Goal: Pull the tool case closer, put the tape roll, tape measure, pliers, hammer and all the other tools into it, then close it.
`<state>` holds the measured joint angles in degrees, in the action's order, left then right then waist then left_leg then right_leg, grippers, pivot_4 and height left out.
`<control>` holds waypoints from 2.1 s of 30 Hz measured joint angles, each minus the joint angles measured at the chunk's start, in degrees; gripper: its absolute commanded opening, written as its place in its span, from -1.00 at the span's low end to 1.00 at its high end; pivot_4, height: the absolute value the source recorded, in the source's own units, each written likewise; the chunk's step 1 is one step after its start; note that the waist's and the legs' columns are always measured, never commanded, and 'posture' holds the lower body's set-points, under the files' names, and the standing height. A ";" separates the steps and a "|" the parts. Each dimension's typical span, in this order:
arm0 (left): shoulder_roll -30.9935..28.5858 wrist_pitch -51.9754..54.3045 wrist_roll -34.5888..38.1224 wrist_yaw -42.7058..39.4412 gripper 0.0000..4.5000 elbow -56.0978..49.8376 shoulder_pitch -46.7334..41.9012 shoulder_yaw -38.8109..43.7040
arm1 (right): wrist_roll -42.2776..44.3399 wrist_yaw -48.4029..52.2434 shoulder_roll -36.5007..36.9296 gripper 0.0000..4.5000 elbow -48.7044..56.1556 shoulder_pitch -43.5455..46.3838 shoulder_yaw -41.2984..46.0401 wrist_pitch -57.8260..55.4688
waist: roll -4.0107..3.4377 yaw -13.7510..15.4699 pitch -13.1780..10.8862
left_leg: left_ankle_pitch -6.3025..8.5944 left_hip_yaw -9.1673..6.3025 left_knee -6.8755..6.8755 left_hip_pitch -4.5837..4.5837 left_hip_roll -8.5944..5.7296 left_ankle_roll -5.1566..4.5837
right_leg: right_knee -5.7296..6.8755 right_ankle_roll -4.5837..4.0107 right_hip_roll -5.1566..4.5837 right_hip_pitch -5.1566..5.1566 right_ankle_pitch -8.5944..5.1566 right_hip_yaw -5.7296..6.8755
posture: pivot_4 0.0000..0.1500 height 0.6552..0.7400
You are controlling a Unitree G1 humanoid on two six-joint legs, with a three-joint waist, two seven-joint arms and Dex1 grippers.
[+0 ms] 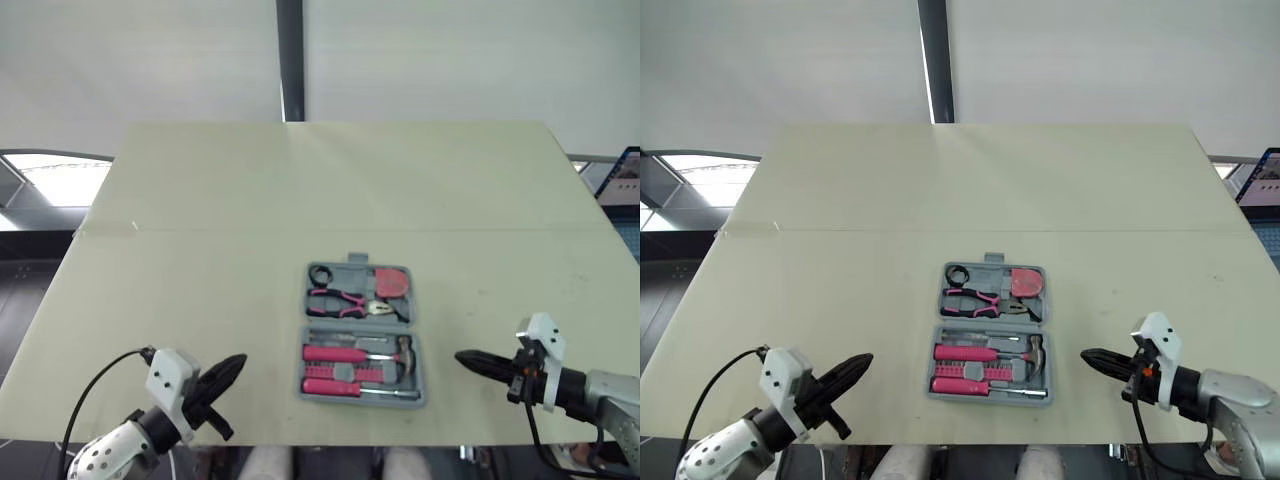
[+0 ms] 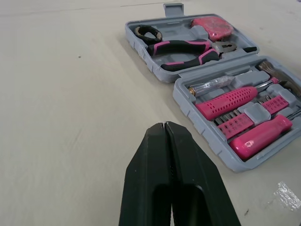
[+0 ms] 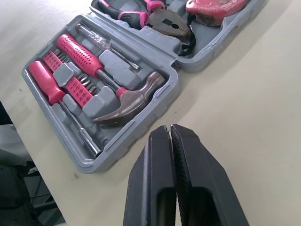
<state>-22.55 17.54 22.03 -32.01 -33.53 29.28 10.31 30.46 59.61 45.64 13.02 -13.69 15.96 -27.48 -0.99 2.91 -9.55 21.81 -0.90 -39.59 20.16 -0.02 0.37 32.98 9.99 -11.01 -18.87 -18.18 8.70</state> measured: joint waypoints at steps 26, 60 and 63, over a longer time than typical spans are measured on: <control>-7.10 9.26 -7.23 -8.51 -1.00 27.74 -37.66 -17.90 | -11.04 -9.57 -2.12 -0.99 -5.12 17.92 -14.69 -5.37 | -0.03 -0.96 0.01 | -0.06 0.12 0.04 0.15 0.00 0.09 | 0.46 0.00 0.04 -0.51 0.00 -0.10 | 1.00 0.94; -0.65 3.51 -15.41 -7.82 -1.00 34.12 -41.18 -22.68 | -13.96 -12.34 -4.75 -0.99 -4.02 21.26 -21.12 -7.79 | -0.02 -1.47 0.02 | -0.06 0.15 0.05 0.15 -0.01 0.09 | 0.53 0.00 0.03 -0.60 0.00 -0.16 | 1.00 0.94; -0.73 4.11 -15.54 -7.66 -1.00 32.34 -39.66 -22.70 | -14.55 -11.99 -4.75 -0.99 -4.28 21.29 -21.47 -7.34 | -0.03 -1.52 0.02 | -0.06 0.15 0.06 0.15 -0.01 0.09 | 0.53 0.00 0.03 -0.60 0.00 -0.16 | 1.00 0.94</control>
<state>-23.28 21.65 6.49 -39.66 -1.19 -10.38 -12.39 15.91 47.61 40.89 8.74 7.60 -5.51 -34.82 -1.01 1.39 -9.53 21.76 -0.75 -39.52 20.31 -0.03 0.46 33.51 9.99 -10.98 -19.48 -18.18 8.54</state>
